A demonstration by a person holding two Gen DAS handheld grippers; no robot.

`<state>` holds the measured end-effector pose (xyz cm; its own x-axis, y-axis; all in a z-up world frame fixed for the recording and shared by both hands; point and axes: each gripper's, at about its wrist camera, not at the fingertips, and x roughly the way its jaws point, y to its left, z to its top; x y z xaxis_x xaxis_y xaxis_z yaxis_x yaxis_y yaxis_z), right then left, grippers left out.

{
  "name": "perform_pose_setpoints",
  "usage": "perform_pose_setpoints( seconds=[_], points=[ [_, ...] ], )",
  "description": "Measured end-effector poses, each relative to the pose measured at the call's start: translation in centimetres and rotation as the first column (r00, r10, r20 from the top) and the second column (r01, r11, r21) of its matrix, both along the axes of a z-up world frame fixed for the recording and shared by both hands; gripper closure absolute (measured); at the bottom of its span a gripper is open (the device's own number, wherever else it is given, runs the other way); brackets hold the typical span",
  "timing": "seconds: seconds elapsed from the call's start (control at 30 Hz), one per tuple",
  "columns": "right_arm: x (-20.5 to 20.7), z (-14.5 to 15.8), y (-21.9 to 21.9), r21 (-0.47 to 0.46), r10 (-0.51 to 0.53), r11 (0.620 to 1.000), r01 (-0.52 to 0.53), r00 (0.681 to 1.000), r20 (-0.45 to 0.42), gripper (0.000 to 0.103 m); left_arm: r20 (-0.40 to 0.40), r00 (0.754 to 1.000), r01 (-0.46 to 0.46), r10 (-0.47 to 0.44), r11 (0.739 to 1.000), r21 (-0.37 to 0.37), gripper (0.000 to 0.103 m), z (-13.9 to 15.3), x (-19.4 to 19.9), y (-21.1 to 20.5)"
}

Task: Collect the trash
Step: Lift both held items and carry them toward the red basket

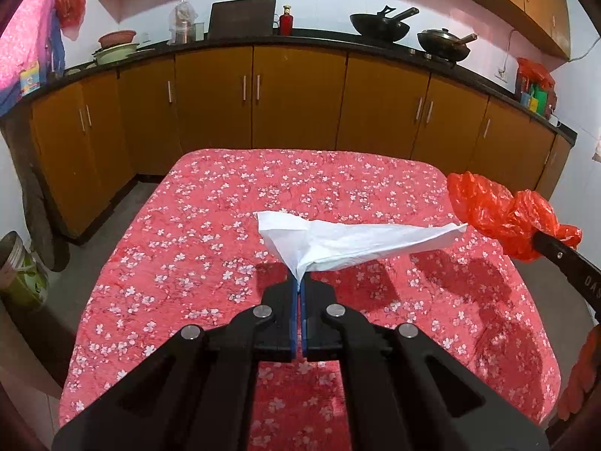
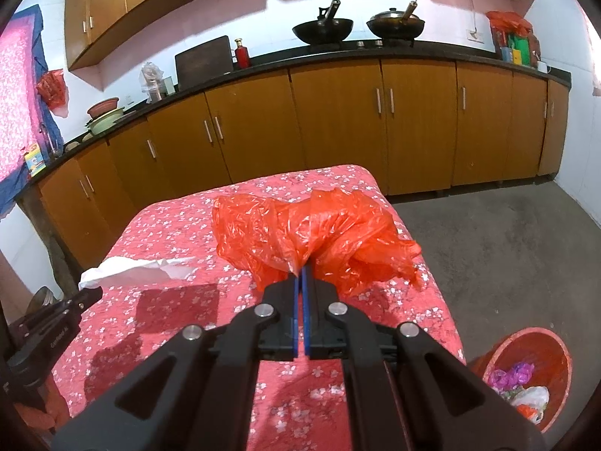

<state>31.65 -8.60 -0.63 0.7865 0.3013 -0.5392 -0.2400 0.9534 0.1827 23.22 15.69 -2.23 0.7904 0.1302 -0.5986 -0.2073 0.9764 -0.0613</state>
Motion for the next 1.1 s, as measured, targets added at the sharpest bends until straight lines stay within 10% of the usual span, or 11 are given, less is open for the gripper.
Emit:
perform_pose_setpoints(
  seconds=[1.1],
  points=[
    [-0.8,0.5,-5.3,0.012,-0.092,0.996,0.092,0.996,0.019,0.1,0.015,0.991,0.135,-0.135,0.991,0.027,0.102,1.7,0.3,-7.6]
  ],
)
